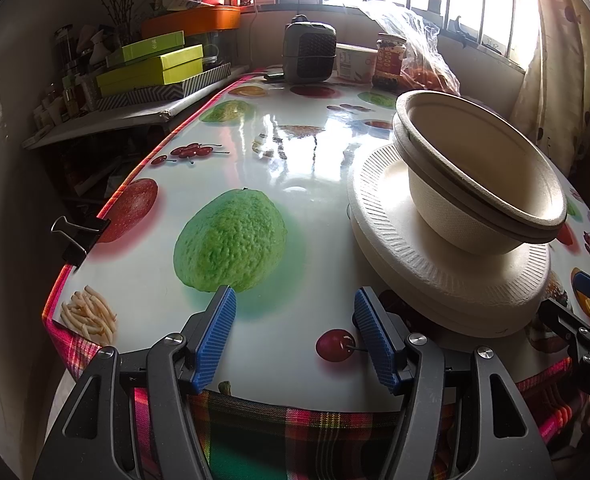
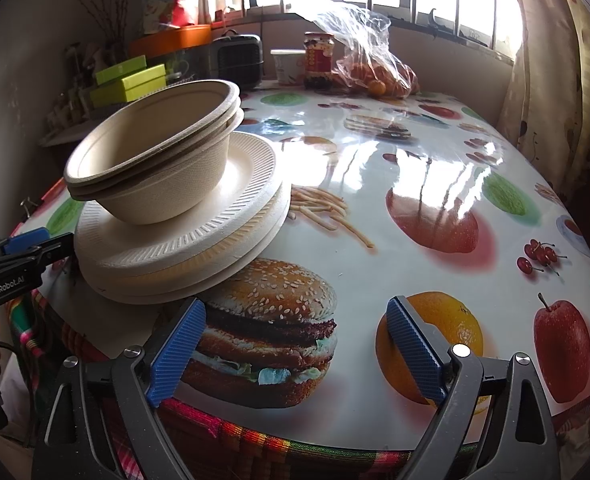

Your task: Organize plates and bowls

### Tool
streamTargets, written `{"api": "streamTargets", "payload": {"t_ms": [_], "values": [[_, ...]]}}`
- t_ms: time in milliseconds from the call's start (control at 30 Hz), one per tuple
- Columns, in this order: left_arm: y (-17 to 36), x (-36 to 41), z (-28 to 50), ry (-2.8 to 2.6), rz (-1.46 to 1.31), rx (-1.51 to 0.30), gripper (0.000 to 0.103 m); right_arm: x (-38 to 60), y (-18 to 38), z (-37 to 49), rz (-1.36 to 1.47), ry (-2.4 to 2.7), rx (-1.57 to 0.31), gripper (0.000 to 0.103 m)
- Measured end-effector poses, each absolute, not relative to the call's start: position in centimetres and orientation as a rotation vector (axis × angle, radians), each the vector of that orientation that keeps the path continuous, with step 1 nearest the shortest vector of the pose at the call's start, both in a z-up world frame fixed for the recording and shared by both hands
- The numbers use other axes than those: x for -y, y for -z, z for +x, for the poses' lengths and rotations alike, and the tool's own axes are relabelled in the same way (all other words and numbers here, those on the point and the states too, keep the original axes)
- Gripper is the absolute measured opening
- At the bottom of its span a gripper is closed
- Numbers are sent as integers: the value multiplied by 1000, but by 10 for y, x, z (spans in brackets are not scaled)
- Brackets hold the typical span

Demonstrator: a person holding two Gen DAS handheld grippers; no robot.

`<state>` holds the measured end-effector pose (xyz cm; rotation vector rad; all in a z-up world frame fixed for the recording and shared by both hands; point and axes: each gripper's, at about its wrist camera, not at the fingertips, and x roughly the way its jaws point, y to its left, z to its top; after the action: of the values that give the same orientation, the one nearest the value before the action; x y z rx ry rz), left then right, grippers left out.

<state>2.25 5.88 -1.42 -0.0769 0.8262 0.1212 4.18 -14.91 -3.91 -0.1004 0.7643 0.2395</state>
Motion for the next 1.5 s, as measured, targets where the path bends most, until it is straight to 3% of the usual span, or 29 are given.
{"api": "streamTargets", "payload": {"t_ms": [1500], "values": [[15,-58,22,-122,-76,-824,64,149,40,41,-101,-237,-762,95]]}}
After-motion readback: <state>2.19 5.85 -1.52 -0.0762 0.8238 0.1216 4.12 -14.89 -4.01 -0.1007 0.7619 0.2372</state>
